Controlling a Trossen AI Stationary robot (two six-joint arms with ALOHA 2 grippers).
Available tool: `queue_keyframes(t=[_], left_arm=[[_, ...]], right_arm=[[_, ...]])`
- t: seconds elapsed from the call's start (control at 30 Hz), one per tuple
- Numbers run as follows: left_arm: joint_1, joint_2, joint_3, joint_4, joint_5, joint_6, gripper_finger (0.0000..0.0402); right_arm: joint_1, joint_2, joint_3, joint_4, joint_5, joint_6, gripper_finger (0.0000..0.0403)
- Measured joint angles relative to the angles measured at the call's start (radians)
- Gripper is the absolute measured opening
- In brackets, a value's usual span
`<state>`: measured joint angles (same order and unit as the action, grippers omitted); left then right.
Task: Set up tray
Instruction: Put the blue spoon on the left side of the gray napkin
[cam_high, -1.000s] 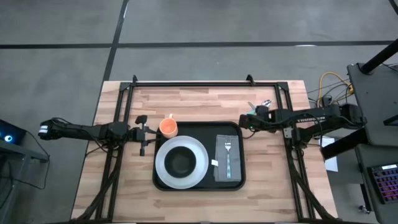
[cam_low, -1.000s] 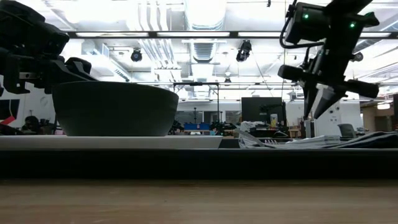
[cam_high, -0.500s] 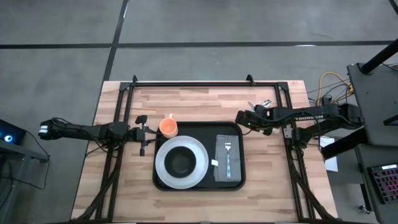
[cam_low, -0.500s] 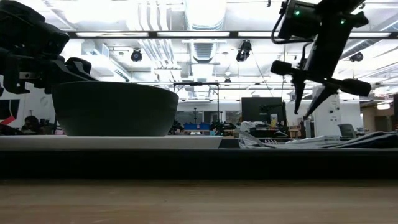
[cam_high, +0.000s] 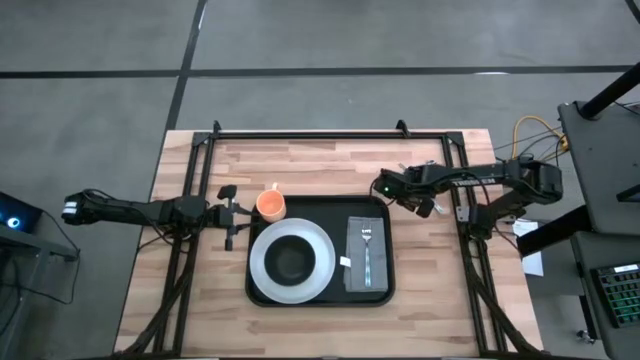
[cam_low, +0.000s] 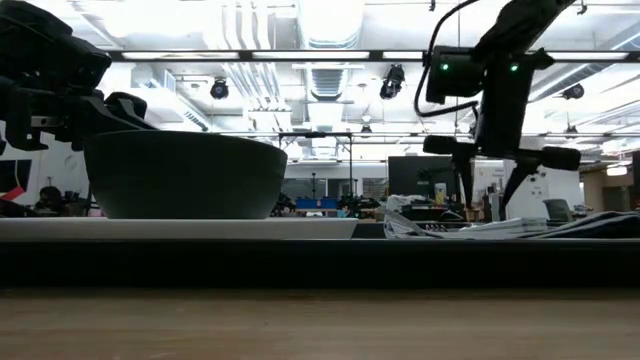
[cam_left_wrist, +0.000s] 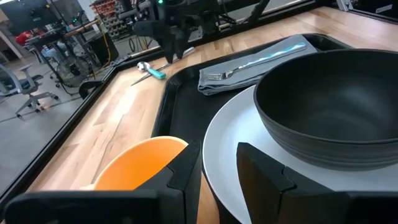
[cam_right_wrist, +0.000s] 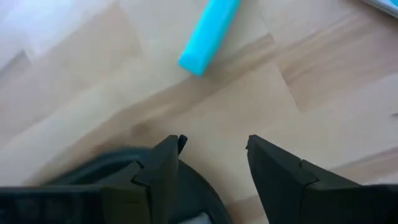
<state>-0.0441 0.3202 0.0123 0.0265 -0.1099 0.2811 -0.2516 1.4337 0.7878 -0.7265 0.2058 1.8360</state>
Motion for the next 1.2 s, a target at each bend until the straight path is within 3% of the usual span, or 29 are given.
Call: queue_keyframes(t=[0.47,0.8,1.2], left_arm=[[0.000,0.000,0.000,0.000,0.000,0.000,0.0084],[0.000,0.000,0.000,0.000,0.000,0.000,0.0084],[0.000,0.000,0.000,0.000,0.000,0.000,0.0084]], right_arm=[[-0.134,0.152,0.131,-0.005,0.003,-0.041,0.0171],[-0.182,0.251,0.289,-0.184,-0.006,-0.086,0.0169],[-0.181,0.254,0.257,-0.188,-0.077,-0.016,0.0167]])
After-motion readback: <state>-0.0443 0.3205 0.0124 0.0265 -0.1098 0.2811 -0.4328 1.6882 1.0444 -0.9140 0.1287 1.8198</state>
